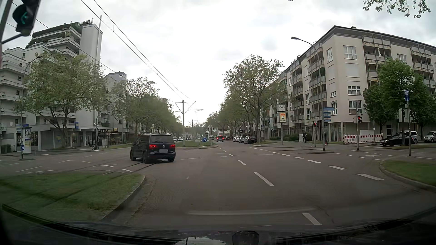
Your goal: Follow the waypoints while adhering to traffic rules and regulations
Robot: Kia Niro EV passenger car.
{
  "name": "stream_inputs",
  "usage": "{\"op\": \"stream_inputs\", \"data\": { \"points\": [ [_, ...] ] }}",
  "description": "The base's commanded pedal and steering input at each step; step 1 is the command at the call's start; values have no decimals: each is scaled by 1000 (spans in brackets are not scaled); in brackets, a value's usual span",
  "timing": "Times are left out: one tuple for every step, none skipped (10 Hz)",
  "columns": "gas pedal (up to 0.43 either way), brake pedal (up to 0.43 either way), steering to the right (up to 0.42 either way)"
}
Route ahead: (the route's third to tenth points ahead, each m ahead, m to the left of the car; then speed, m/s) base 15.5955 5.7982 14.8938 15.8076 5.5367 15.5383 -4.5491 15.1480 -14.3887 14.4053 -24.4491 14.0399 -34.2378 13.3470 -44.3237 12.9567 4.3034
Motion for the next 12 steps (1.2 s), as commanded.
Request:
{"op": "stream_inputs", "data": {
  "points": [
    [0, 0, 2],
    [0, 0, 2],
    [0, 0, 2],
    [0, 0, 2],
    [0, 0, 2],
    [0, 0, 2],
    [0, 0, 2],
    [0, 0, 0],
    [0, 0, -3],
    [0, 0, -12],
    [0, 0, -26],
    [0, 0, -49]
  ]
}}
